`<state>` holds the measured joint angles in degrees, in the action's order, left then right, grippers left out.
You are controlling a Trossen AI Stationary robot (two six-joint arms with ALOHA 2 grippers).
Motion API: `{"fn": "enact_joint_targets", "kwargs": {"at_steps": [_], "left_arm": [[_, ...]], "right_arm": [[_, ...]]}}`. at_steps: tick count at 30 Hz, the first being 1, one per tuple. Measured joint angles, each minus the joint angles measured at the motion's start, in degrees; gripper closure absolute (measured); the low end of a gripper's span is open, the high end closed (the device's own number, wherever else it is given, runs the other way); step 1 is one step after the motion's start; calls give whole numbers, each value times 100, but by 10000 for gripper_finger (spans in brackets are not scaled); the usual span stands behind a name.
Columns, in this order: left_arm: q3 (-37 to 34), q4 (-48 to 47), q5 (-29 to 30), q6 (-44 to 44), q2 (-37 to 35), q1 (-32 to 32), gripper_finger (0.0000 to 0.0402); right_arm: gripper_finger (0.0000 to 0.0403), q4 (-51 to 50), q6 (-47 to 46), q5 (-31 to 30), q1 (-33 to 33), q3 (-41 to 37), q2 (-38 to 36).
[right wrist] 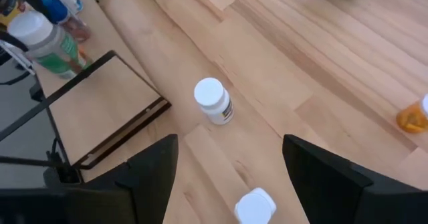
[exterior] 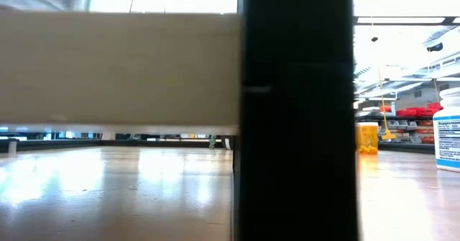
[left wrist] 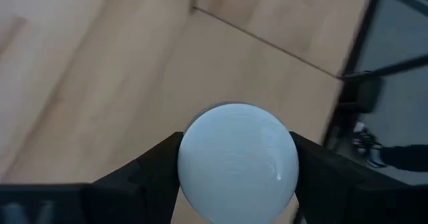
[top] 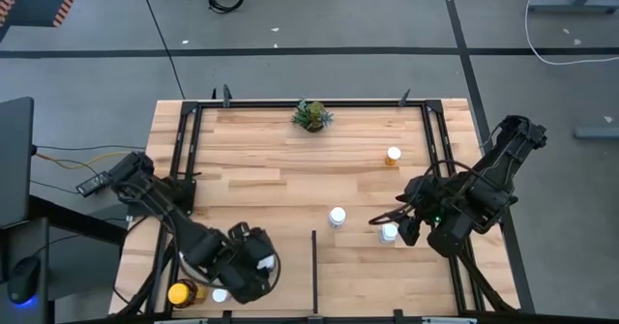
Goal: Pick and place medicine bottles onto shelf by color
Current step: Put the white and green medicine bottle on the shelf
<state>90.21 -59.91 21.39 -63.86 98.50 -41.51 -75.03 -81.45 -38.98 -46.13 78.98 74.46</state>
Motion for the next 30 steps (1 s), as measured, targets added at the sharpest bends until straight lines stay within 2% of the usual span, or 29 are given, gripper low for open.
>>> {"fn": "enact_joint_targets", "kwargs": {"at_steps": [8, 13, 22, 30], "left_arm": [[-2, 23, -208, 328, 72, -521, 161], [-2, 28, -201, 555, 116, -702, 148], [0, 360, -214, 772, 284, -708, 154], [2, 420, -212, 815, 501, -713, 141]], "right_arm": [[126, -7, 20, 0, -57, -1, 0], [126, -10, 24, 0, -57, 0, 0], [126, -10, 24, 0, -57, 0, 0], [126, -8, 0, 0, -57, 0, 0]]}}
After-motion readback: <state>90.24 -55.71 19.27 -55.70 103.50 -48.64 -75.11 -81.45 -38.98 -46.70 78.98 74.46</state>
